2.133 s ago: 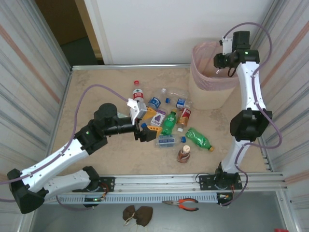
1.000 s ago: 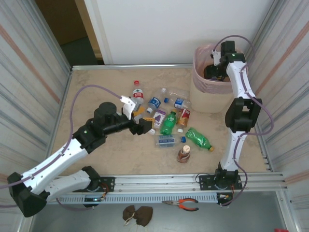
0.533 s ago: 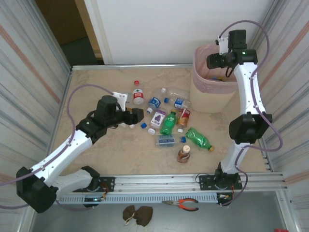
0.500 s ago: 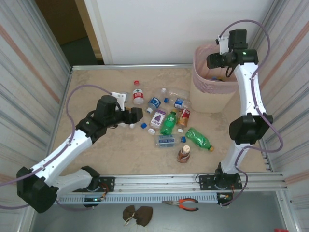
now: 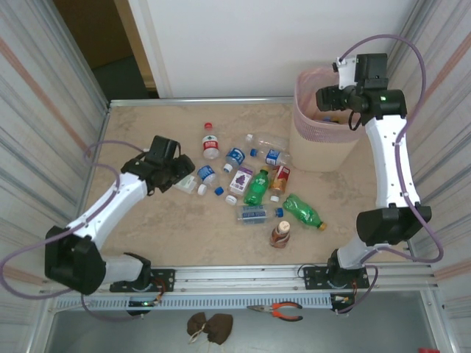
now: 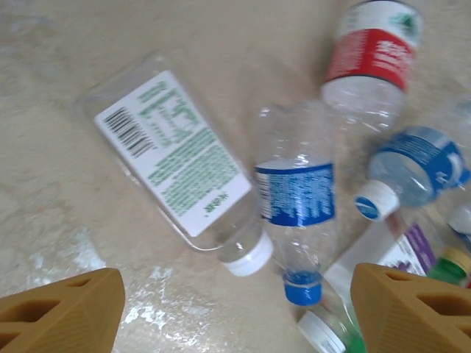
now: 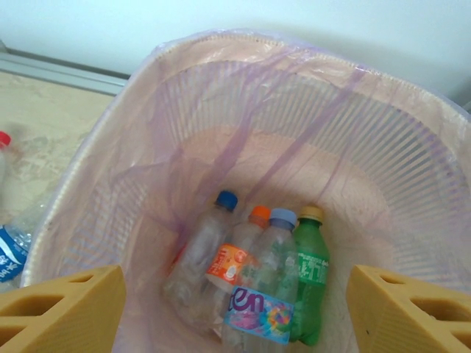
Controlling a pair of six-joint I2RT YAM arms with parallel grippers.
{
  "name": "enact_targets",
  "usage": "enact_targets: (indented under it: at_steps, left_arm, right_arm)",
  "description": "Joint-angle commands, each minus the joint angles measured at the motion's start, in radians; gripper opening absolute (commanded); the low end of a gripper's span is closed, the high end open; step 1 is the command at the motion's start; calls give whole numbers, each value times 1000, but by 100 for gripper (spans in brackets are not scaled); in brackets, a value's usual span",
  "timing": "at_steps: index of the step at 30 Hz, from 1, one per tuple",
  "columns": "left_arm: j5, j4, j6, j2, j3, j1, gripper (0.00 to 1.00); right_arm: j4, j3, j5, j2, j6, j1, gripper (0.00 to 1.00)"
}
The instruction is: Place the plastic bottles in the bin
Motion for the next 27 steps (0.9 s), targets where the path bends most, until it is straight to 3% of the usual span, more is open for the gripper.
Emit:
enact_targets:
  at_steps: [1, 6, 13, 27]
  left_arm:
    - [-66, -172, -135, 79, 86, 18, 84]
    - [-43, -207, -222, 204, 149, 55, 89]
    - [34, -123, -333, 303, 142, 111, 91]
    - [67, -67, -376, 492, 234, 167, 92]
  right_arm:
    - [22, -33, 6, -59, 16, 10, 78]
    - [38, -104, 11, -109, 20, 11, 78]
    - [34, -130, 5, -136, 17, 12, 79]
    - [18, -144, 4, -166, 5, 18, 79]
